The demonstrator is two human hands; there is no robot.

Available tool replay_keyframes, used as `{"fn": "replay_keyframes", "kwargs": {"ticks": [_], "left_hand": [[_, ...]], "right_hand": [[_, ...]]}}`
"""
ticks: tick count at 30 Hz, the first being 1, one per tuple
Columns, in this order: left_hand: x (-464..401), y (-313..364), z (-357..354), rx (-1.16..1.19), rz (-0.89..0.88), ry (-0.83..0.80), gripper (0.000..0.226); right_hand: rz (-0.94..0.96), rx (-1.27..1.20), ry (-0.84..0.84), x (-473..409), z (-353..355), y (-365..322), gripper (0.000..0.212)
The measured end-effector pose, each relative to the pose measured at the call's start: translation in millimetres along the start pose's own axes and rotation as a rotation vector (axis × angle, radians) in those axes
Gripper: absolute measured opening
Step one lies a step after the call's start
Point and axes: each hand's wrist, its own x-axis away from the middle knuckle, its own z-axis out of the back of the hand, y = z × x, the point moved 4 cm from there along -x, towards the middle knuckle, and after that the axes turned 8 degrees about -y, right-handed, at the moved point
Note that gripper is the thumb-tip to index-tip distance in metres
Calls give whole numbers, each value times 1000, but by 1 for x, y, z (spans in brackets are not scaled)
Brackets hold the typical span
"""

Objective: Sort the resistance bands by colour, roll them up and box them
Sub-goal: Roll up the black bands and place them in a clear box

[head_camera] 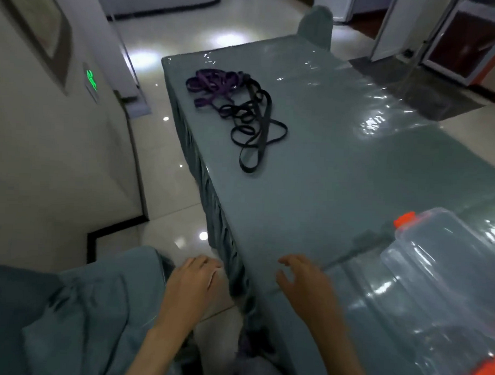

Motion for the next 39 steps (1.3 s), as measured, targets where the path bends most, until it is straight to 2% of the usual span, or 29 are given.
{"fn": "replay_keyframes", "kwargs": {"ticks": [6, 12, 20, 23, 24, 27, 30, 35, 37, 39], "left_hand": [[-90, -33, 26, 29, 9, -16, 22], [-174, -89, 32, 116, 42, -73, 25], [-334, -189, 82, 124, -33, 2, 18], [-392, -218, 102, 136, -86, 1, 36], [-411, -228, 106, 125, -102, -15, 35], [-459, -256, 109, 125, -116, -37, 10], [-501, -273, 109, 111, -109, -106, 11], [-561, -288, 104, 70, -202, -201, 15], [-584, -292, 100, 66, -220, -282, 27], [-611, -293, 96, 129, -239, -386, 25]], "right_hand": [[55, -29, -11, -104, -5, -40, 24], [29, -24, -29, -202, -22, -71, 19], [-67, 26, -91, -344, -47, -119, 24], [-132, -18, -71, -395, -51, -130, 34], [-155, -25, -62, -412, -53, -131, 36], [-229, -13, -72, -456, -59, -130, 46], [-356, -10, -91, -493, -65, -120, 65], [-531, -51, -105, -550, -75, -95, 105], [-579, -16, -128, -569, -83, -85, 114], [-604, 16, -160, -586, -95, -75, 116]]}}
